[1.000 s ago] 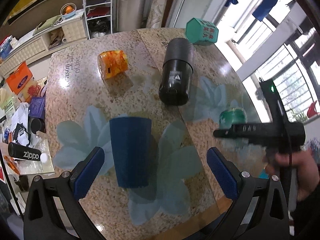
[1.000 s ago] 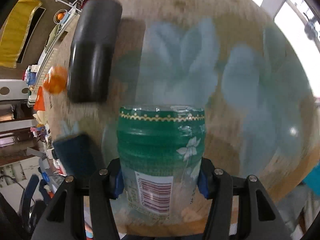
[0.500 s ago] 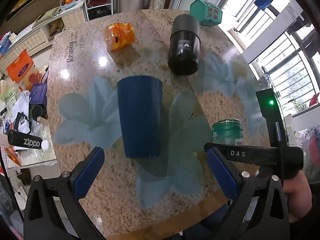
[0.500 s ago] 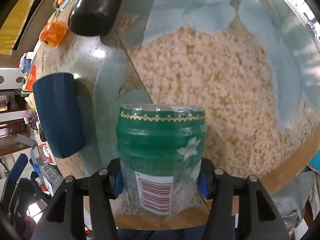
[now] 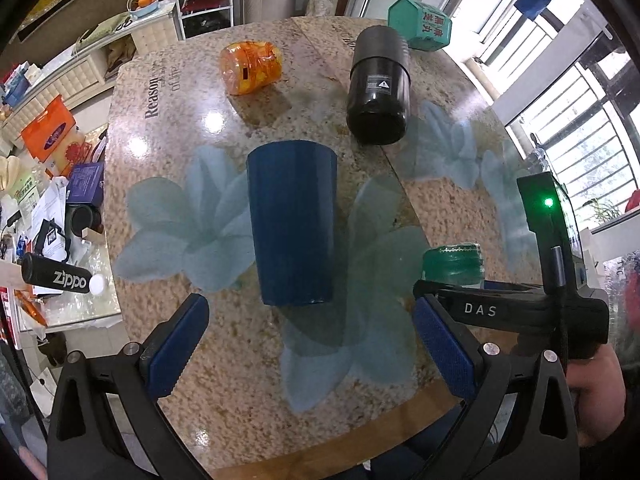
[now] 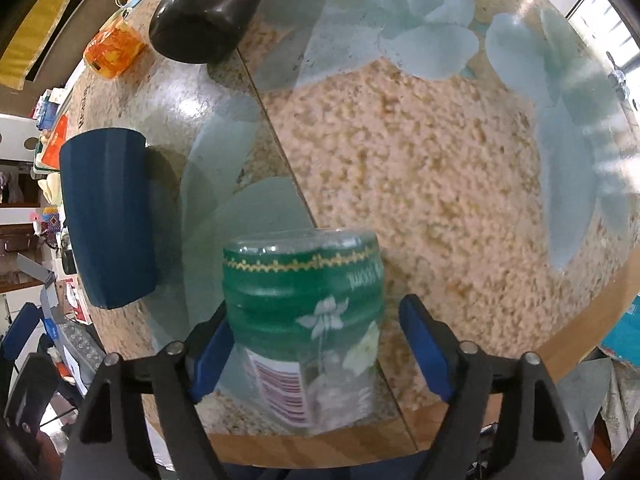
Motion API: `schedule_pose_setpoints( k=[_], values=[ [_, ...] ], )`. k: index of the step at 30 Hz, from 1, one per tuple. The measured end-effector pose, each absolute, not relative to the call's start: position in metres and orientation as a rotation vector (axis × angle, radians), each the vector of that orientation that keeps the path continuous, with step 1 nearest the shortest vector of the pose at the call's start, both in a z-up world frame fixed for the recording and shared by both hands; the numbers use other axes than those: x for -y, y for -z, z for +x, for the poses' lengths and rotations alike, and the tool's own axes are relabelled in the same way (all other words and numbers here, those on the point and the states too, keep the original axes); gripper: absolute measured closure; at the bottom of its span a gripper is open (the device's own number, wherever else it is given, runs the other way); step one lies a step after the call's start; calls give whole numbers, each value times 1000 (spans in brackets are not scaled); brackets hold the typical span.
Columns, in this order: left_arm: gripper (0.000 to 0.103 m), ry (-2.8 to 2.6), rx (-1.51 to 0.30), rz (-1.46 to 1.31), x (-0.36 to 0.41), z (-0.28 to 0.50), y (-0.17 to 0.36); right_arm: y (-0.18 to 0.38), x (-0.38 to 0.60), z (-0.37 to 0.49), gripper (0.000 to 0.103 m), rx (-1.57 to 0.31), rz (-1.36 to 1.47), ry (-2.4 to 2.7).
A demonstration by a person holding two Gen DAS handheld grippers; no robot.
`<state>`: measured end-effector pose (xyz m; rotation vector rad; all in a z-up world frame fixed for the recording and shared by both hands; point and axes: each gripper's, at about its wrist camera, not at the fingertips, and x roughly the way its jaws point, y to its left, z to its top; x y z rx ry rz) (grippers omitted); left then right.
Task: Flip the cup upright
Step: 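Lift the jar off the table with the right gripper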
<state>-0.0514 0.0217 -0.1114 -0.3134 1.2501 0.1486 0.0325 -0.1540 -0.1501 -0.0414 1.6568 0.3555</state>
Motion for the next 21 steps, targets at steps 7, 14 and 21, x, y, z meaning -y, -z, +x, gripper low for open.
schedule_pose_setpoints(
  k=[7, 14, 21],
  values=[
    [0, -154, -1252, -333, -22, -53, 112, 149, 178, 27, 14, -1667, -38, -369],
    [0, -158, -1248, -318, -18, -53, 110, 156, 185, 23, 6, -1679, -45, -389],
    [0, -133, -1241, -255, -13, -52, 103, 135, 183, 18, 0, -1629, -83, -429]
  ],
)
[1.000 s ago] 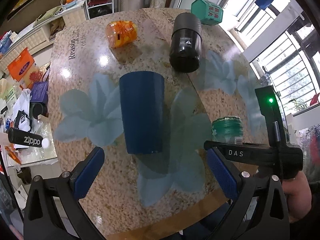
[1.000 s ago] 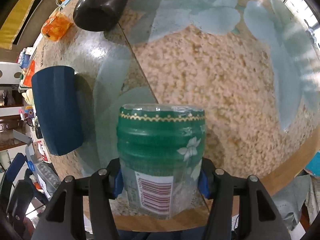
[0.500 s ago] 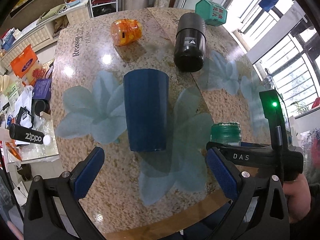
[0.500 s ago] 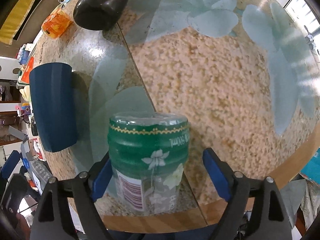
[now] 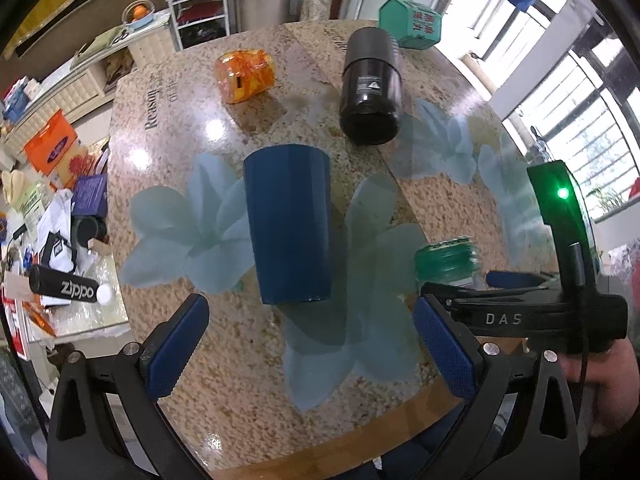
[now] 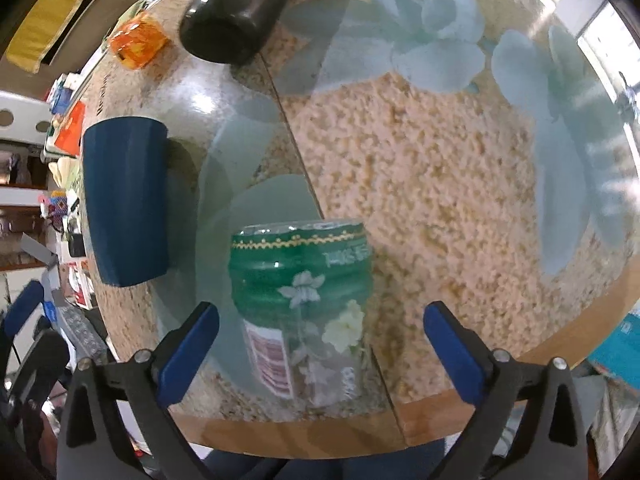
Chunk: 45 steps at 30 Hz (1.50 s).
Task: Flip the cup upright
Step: 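Lift the jar off the table with the right gripper, then turn the jar toward the left gripper while the left gripper grasps its body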
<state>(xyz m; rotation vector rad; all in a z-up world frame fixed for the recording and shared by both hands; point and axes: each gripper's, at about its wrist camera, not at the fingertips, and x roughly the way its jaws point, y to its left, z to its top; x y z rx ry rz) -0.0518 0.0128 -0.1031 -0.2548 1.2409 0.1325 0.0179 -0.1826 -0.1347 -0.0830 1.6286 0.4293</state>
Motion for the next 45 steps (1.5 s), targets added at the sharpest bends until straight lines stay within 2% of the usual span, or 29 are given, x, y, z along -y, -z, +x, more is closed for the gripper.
schedule_pose_setpoints(
  k=[7, 19, 27, 30, 36, 45],
  values=[
    [0, -40, -1230, -117, -6, -34, 88, 105, 206, 17, 0, -1571, -66, -436],
    [0, 445, -1136, 524, 68, -1, 75, 91, 286, 16, 0, -1551, 45, -372],
    [0, 791, -1104, 1065, 118, -17, 104, 95, 340, 10, 0, -1550, 130, -302],
    [0, 884, -1030, 1326, 126, -36, 119, 98, 365, 5, 0, -1560, 190, -263],
    [0, 1089, -894, 1676, 130, -67, 150, 113, 402, -12, 0, -1571, 349, -161],
    [0, 1338, -752, 1898, 142, -81, 185, 128, 424, -32, 0, -1590, 484, -44]
  ],
)
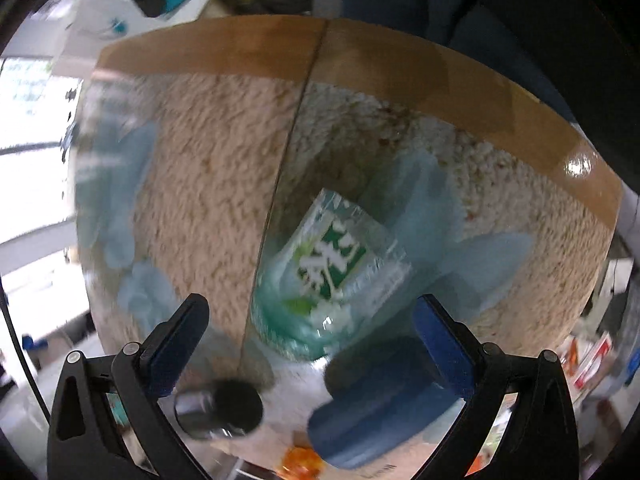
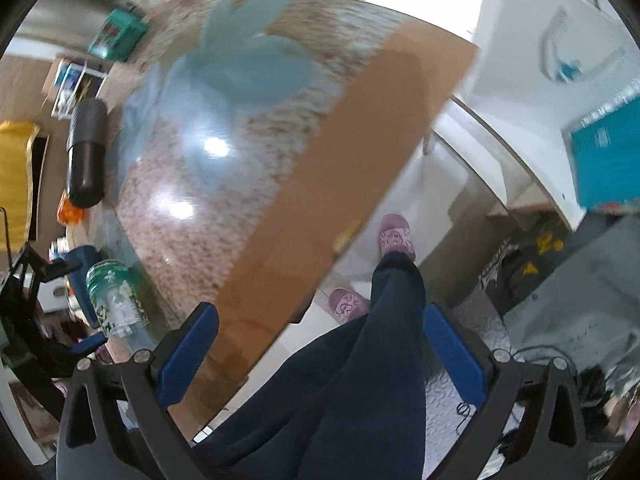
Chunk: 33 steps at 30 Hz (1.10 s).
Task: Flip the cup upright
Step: 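Turn the jar toward the left gripper while the left gripper grasps its body, then open the right gripper and withdraw it while the left gripper holds the jar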
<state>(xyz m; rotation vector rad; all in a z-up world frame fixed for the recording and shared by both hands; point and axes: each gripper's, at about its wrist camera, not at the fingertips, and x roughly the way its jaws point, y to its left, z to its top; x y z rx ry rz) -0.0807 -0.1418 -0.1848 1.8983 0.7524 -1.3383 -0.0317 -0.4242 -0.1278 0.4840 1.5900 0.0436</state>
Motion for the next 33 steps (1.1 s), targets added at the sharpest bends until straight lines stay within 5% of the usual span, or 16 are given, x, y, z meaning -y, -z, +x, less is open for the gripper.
schedule_pose_setpoints(
  k=[13, 16, 20, 24, 33],
  values=[
    [1, 1605, -789, 2047, 146, -76, 228, 128, 454, -50, 0, -1564, 645, 98],
    [14, 1654, -782, 2090, 145, -78, 236, 127, 458, -52, 0, -1559, 666, 109],
    [15, 1681, -806, 2083, 149, -79, 239, 125, 465, -55, 0, -1542, 680, 121],
    [33, 1655, -830, 2046, 164, -77, 233, 124, 465, -53, 0, -1535, 682, 118],
    [35, 1555, -989, 1919, 179, -61, 225, 121, 450, -43, 0, -1537, 642, 62]
  ],
)
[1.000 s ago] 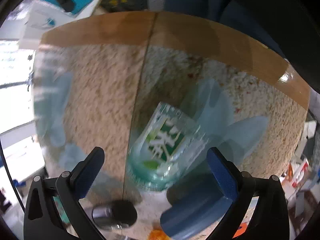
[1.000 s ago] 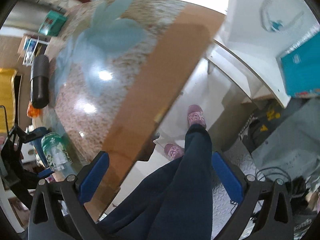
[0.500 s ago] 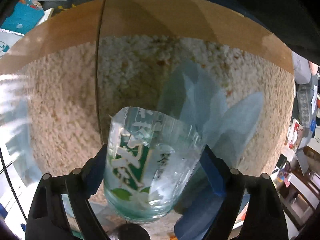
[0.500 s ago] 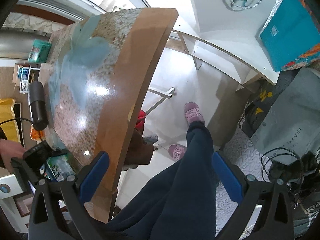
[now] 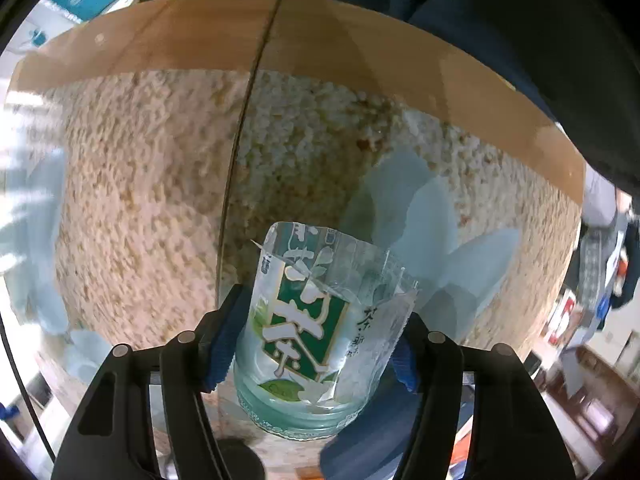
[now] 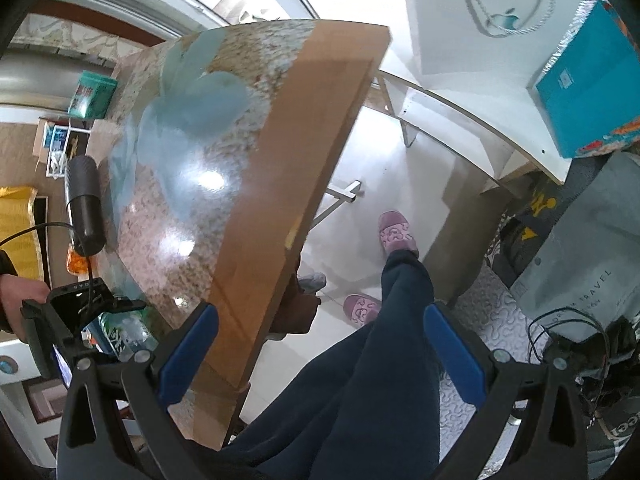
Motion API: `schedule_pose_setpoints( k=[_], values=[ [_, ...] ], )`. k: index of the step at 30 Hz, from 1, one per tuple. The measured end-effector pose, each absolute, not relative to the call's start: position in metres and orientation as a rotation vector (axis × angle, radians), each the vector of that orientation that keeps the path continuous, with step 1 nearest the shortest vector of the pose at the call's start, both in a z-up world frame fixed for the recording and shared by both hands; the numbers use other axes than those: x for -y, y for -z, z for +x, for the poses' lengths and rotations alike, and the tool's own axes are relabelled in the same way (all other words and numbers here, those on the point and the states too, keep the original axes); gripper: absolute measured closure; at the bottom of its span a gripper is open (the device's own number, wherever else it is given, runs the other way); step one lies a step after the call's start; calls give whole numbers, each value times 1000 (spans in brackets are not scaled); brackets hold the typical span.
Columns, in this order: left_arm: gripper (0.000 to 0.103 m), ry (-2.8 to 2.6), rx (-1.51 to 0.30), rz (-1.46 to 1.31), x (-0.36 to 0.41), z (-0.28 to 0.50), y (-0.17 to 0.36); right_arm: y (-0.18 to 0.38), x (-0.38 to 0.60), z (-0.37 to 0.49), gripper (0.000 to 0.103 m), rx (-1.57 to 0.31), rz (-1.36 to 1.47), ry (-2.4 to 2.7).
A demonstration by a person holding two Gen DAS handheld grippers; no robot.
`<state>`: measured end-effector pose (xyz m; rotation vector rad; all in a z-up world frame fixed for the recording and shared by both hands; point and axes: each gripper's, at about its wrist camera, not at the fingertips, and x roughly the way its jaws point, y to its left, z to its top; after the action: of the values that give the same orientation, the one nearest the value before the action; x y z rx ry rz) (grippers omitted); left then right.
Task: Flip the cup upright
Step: 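Open the right gripper and withdraw it while the left gripper holds the jar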
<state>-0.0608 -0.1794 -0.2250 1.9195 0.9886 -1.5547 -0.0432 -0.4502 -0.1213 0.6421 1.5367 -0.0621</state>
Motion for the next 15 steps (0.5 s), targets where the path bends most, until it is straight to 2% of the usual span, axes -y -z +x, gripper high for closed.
schedule_pose_setpoints(
  k=[8, 15],
  values=[
    [35, 1358, -1096, 1616, 179, -23, 194, 106, 435, -38, 0, -1539, 582, 4],
    [35, 1169, -1053, 1388, 172, -9, 155, 78, 414, -23, 0, -1520, 453, -82]
  ],
)
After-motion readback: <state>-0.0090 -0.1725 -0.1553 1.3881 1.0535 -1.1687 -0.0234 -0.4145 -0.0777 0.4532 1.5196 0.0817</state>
